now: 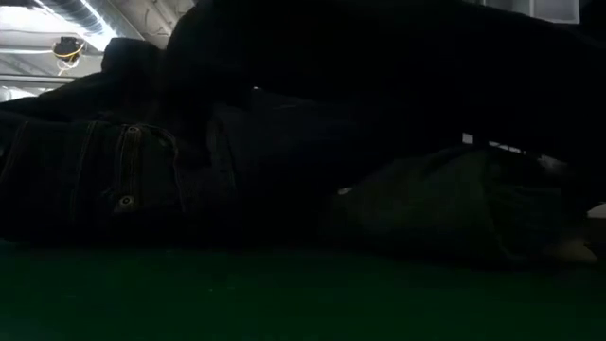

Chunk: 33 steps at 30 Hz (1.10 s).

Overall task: Fold laundry
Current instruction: Fold the dark blue pants

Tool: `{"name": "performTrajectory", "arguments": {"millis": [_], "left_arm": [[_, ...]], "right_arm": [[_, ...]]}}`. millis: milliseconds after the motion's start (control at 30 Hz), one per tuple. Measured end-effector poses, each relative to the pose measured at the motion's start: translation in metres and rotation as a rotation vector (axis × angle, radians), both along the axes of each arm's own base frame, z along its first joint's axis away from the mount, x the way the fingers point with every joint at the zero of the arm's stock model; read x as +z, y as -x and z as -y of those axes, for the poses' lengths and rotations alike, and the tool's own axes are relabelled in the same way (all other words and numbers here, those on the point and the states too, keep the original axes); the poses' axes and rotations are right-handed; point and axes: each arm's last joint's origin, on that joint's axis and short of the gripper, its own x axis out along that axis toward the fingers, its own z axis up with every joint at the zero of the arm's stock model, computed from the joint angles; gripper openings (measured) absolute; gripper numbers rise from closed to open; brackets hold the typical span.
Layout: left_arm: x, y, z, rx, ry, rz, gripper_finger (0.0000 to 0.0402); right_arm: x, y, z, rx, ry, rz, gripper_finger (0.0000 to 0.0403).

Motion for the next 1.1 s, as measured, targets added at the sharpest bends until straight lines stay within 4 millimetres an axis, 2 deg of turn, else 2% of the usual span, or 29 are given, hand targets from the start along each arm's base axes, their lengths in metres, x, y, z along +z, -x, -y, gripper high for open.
{"name": "performTrajectory", "arguments": {"millis": [267, 467, 733, 900, 1000, 1100], "left_arm": [[-0.002, 0.006, 0.011, 0.03, 0.033, -0.022, 0.0009], [-0.002, 0.007, 0.011, 0.029, 0.031, -0.027, 0.0009], [-0.002, 0.007, 0.011, 0.029, 0.028, -0.031, 0.0009], [-0.002, 0.007, 0.011, 0.026, 0.026, -0.031, 0.0009], [-0.002, 0.007, 0.011, 0.025, 0.025, -0.031, 0.0009], [-0.002, 0.007, 0.011, 0.024, 0.024, -0.03, 0.0009]], "right_arm": [[-0.051, -0.034, 0.046, -0.051, -0.078, -0.14, 0.0179], [-0.076, -0.049, 0.072, -0.097, -0.097, -0.166, 0.0179], [-0.084, -0.049, 0.091, -0.131, -0.263, -0.135, 0.0179], [-0.084, -0.049, 0.091, -0.118, -0.275, -0.133, 0.0178], [-0.084, -0.049, 0.09, -0.109, -0.271, -0.134, 0.0162], [-0.084, -0.049, 0.089, -0.085, -0.289, -0.13, 0.0127]]}}
